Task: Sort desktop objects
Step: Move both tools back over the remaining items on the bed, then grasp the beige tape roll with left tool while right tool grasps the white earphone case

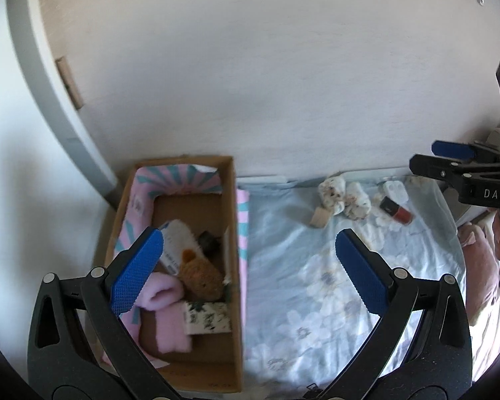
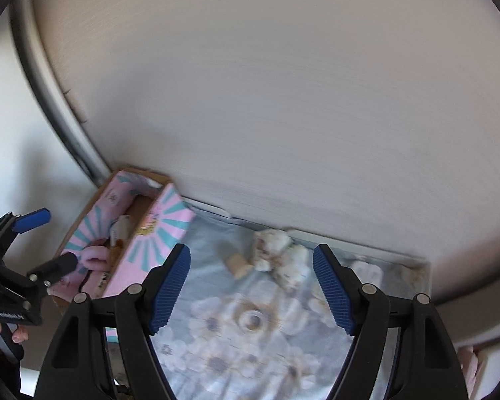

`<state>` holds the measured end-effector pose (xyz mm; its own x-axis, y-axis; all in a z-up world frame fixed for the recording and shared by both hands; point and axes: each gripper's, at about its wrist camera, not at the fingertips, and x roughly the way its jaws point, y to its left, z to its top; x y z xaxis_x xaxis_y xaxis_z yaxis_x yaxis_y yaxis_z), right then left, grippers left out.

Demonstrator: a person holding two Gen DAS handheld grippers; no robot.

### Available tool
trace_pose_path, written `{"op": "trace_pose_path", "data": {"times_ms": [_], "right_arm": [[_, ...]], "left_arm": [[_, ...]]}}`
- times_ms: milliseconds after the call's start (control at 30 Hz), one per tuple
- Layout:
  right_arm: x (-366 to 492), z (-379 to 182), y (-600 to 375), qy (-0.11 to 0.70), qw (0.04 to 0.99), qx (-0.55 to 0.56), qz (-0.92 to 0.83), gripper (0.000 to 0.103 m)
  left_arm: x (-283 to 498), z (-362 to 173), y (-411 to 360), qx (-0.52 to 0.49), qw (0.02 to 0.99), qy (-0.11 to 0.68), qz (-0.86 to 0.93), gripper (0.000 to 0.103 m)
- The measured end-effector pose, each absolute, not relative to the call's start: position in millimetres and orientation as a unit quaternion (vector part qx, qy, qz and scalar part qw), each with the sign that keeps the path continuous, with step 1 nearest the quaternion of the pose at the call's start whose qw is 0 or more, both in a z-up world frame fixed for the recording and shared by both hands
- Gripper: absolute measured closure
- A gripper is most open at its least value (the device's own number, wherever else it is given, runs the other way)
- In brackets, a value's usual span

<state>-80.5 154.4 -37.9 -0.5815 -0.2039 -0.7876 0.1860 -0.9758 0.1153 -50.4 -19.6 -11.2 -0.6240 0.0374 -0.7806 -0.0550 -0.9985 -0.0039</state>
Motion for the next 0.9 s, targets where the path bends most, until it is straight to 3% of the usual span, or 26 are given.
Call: {"op": "trace_pose_path", "data": {"times_ms": [367,900], "right_arm": [[-81,-73,237,-0.06,0.053,0.473,-0.877,0.031],[-116,-182,293,-0.075,0.041,0.525,-0.847,0.031]], "left_arm": [[-73,-47,32,-0.473,0.061,0.034,0.878,0.0],[-130,-150,91,-0.513,0.056,0.058,0.855,0.0]]}}
